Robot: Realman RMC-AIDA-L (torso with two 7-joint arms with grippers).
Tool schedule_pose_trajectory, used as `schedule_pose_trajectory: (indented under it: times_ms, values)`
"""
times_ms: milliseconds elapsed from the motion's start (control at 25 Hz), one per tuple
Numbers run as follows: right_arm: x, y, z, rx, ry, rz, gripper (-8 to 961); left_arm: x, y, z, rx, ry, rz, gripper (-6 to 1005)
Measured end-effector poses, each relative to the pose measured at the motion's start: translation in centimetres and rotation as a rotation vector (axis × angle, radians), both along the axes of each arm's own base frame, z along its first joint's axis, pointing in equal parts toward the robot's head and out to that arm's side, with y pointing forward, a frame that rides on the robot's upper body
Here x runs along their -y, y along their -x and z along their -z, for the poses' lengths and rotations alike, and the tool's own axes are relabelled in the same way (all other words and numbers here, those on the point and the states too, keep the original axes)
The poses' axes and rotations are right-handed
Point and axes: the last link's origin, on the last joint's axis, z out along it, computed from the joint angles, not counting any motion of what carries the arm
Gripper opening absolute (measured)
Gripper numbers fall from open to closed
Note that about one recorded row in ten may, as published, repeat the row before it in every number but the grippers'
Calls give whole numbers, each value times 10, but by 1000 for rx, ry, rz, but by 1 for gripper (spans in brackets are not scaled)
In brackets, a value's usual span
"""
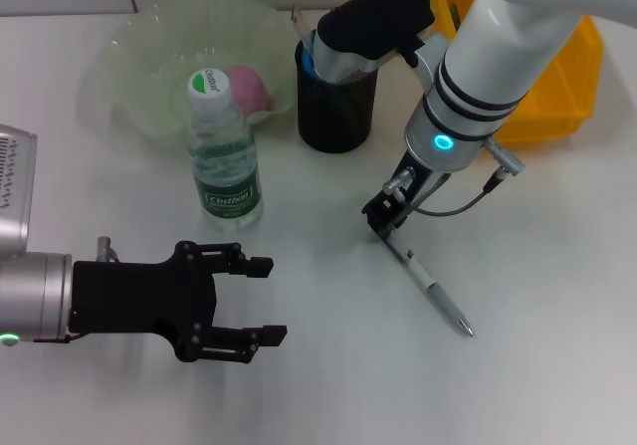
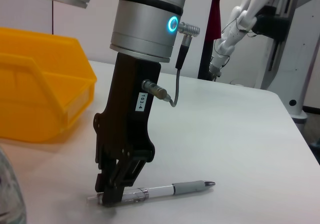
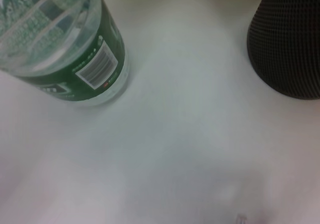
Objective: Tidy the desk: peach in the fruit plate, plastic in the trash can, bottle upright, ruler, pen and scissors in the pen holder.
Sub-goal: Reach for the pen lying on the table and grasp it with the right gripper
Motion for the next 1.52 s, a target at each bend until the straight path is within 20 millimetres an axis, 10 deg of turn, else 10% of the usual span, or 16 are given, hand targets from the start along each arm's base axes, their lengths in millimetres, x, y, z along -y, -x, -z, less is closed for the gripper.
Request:
schedule_pose_trajectory:
  times_ms: [480, 1000, 1520]
  values:
    - [10, 13, -8, -38, 38, -37, 60, 2, 3, 0, -2, 0, -9, 771]
    - [25, -8, -10, -10, 71, 35, 348, 3, 4, -1, -4, -1, -11, 771]
    - [29, -8, -19, 16, 54, -26, 342, 3, 4, 0, -6, -3, -12, 771]
